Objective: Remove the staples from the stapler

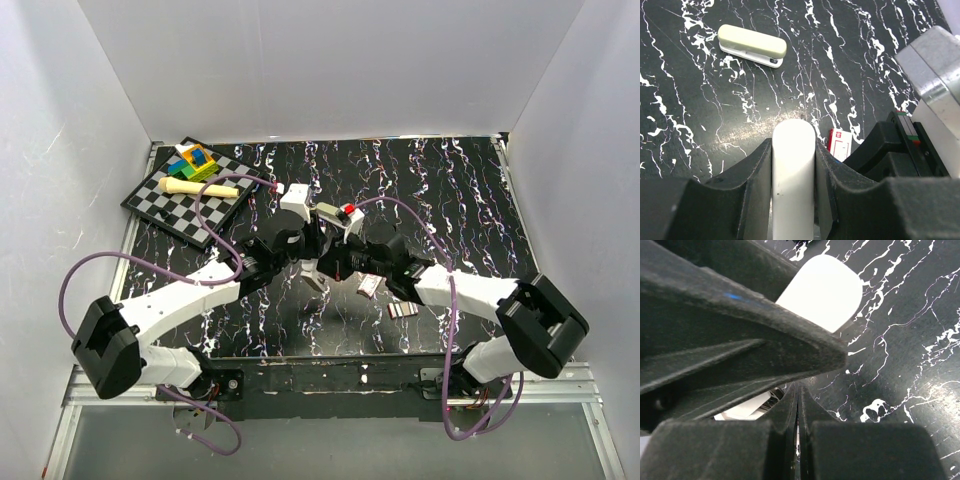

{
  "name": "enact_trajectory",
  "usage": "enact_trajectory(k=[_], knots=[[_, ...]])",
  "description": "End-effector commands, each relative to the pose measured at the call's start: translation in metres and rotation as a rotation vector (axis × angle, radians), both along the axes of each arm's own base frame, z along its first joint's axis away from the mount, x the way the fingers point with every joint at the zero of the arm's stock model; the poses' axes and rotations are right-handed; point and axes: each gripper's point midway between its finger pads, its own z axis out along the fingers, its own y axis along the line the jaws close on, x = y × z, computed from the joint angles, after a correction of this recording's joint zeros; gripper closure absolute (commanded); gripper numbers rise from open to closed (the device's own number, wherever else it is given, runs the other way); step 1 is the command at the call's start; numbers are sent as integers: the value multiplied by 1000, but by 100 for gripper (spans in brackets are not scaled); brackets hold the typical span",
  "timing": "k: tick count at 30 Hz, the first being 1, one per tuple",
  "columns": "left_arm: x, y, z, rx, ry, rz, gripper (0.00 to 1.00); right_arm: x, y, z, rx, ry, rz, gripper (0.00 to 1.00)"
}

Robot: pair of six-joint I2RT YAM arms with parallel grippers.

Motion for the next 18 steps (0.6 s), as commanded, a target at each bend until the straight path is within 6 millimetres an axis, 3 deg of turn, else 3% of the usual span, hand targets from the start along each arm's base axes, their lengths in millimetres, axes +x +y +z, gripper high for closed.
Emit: enact_trajectory(k=[1,18], knots=[[26,-2,25,-94,-85,73,100,-19,16,9,87,25,105,99],[51,-2,23,-89,-112,116,100,-27,26,10,155,75,158,99]])
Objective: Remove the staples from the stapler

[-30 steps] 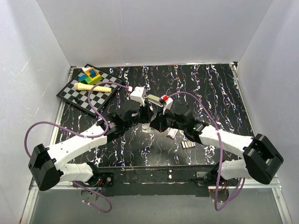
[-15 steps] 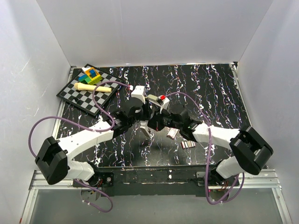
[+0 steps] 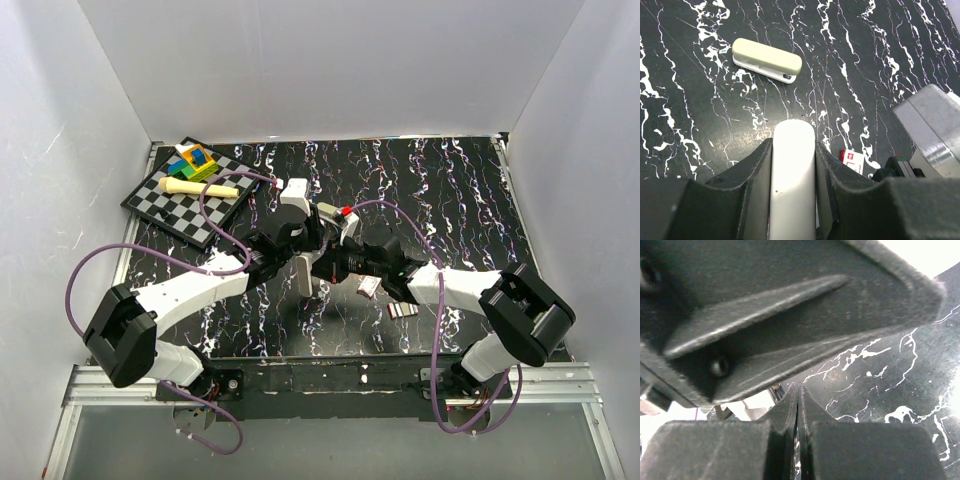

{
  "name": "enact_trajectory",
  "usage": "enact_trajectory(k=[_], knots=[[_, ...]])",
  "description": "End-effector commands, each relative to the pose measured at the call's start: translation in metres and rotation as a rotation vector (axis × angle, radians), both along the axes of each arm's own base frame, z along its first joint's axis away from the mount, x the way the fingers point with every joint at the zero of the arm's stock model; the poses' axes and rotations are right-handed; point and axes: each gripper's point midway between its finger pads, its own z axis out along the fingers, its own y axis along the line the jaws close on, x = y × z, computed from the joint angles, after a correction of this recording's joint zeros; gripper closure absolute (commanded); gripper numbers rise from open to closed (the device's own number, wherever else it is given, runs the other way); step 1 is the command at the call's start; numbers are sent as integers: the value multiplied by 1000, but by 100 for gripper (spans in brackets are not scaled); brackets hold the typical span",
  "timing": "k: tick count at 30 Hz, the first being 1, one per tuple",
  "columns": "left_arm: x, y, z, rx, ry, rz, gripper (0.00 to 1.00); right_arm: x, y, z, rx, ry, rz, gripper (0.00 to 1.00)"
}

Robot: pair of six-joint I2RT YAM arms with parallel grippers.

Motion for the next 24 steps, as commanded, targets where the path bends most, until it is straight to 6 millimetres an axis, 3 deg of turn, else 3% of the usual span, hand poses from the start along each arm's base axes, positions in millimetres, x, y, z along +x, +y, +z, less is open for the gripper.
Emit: enact_trajectory(k=[1,12,24], knots=[[23,-5,39,-87,-109,55,100,-20,12,24,97,-14,101,99],[16,-2,49,-103,-115,39,100,-18,7,32,84,-36,79,99],[-22,4,72,-176,-86,-65,100,-16,-4,44,49,-75,40,99]])
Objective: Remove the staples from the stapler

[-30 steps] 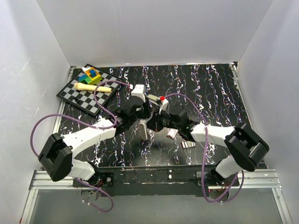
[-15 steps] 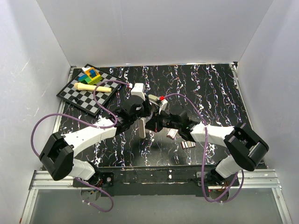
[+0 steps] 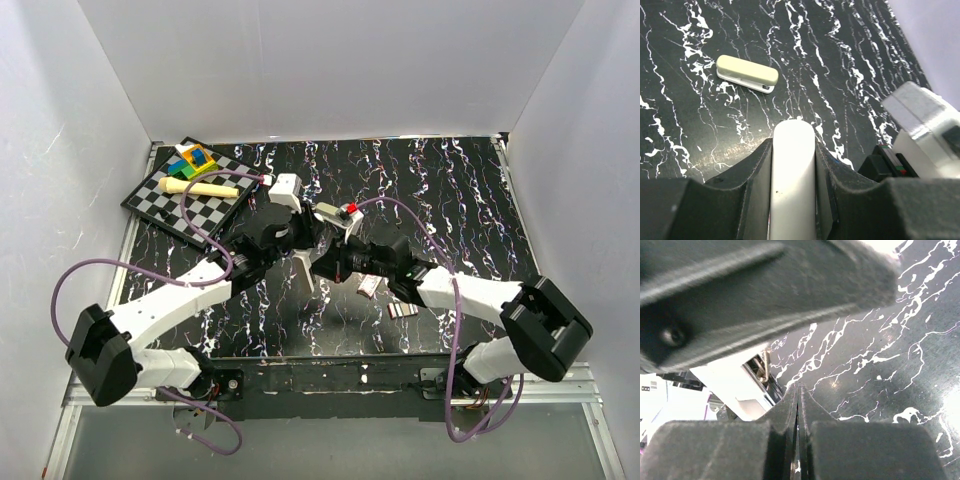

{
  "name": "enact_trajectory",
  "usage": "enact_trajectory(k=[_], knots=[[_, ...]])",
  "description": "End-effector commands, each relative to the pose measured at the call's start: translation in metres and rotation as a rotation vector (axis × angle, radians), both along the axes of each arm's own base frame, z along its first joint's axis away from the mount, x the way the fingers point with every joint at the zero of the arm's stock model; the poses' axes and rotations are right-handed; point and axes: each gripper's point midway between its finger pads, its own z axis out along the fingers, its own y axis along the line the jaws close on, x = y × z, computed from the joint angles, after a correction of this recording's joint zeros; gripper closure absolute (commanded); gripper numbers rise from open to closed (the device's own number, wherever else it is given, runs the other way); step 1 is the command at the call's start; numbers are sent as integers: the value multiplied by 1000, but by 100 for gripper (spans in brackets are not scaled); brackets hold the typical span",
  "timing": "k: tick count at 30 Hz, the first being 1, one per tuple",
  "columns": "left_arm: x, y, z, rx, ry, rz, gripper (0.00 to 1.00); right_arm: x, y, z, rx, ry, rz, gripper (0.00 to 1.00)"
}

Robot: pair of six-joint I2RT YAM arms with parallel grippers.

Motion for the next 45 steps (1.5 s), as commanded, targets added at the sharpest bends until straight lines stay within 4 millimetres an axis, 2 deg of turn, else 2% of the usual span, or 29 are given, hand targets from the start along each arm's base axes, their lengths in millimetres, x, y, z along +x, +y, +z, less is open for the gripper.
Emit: enact_trajectory(k=[1,14,22,26,32,39,45], knots=[[-15,1,32,-96,-27,-48,100,-9,-1,16,4,-38,24,99],[-59,1,50,-153,12,-207,100,-11,-32,57,-53,-161,-47,99],[-80,1,66,-188,-10,-298,100,-16,-48,79,-69,-209,-72,99],[-91,1,78,-198,-21,-344,100,-15,-65,94,-94,-248,-121,99],[-109,5,102,-237,-69,-414,100,-40,-89,117,-127,-264,-84,99],[-136,2,130,-307,-127,-544,100,-87,-98,128,-70,-216,78,99],[-159,-3,153,-381,-192,-673,100,-125,-97,133,12,-167,240,99]])
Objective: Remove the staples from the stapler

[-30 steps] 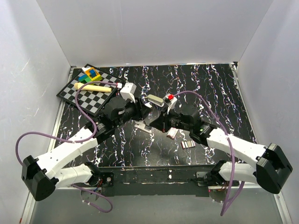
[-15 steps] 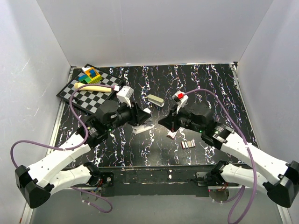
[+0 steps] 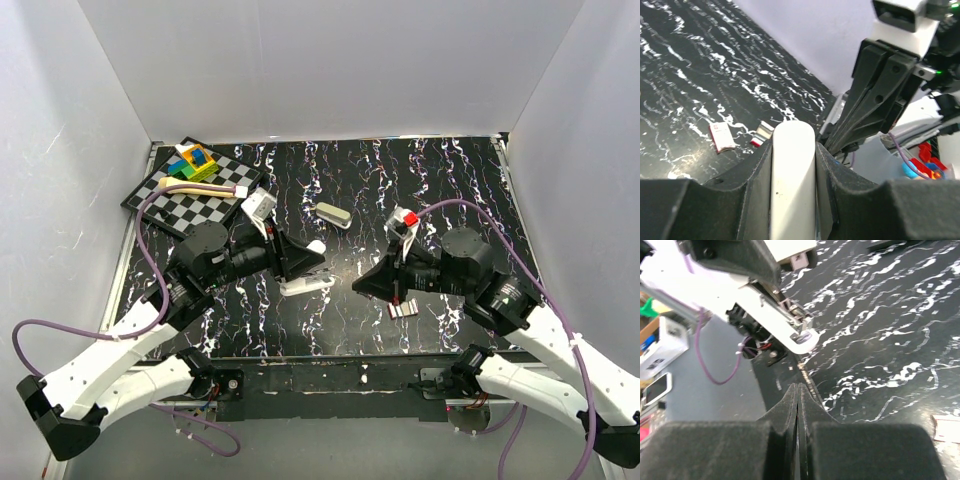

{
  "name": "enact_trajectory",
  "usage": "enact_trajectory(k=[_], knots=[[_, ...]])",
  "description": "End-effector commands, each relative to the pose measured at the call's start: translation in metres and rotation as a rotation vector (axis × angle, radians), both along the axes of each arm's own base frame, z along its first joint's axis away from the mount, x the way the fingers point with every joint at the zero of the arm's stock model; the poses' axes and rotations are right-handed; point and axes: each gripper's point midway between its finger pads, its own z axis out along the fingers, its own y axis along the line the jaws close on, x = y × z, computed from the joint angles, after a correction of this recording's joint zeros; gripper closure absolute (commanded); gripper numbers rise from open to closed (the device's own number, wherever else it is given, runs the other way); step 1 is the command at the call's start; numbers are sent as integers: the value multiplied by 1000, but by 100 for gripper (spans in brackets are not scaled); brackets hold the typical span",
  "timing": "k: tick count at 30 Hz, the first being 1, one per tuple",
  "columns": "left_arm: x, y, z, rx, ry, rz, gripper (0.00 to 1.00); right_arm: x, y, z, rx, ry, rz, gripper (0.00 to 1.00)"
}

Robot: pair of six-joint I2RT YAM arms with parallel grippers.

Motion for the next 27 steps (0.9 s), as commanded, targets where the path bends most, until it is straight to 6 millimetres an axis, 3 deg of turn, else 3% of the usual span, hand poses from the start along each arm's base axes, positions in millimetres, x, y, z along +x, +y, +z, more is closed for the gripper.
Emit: enact_trajectory(k=[1,9,18,27], knots=[[-27,-3,51,-141,-117,-138,100,-41,3,12,68,53,185,99],[-43,-5,79,-239,-165,-215,100,-61,18,12,129,108,285,99],[-45,-9,83,-276,-159,-241,100,-66,37,37,210,57,319,99],[-52,-11,84,-299,-147,-291,100,-56,38,60,257,-29,266,99]])
